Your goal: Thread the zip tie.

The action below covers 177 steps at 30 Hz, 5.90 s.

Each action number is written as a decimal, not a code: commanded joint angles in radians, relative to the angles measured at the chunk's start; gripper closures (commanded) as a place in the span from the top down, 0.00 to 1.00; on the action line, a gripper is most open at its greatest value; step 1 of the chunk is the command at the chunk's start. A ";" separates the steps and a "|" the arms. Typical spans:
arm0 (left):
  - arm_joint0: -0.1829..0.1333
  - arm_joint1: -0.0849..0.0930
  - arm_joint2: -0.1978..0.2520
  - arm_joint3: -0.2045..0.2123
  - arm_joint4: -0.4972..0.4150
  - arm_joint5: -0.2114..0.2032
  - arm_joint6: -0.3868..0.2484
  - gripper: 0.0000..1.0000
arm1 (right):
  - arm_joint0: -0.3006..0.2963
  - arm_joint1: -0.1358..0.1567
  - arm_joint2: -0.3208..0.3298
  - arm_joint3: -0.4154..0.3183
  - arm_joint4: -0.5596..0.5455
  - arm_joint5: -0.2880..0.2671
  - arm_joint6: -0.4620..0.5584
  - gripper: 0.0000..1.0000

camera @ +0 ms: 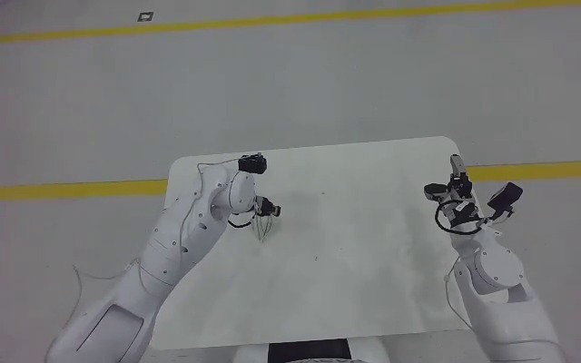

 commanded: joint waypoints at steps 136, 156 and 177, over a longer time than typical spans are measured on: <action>0.045 -0.137 -0.048 0.237 0.052 -0.015 0.043 0.15 | 0.000 0.000 0.000 0.000 0.000 0.000 0.000 1.00; -0.016 -0.155 0.018 0.348 -0.003 -0.039 0.091 0.12 | 0.000 0.000 0.000 0.000 0.000 0.000 0.000 1.00; -0.022 -0.144 0.024 0.331 -0.012 -0.017 0.094 0.00 | 0.000 0.000 0.000 0.000 0.000 0.000 0.000 1.00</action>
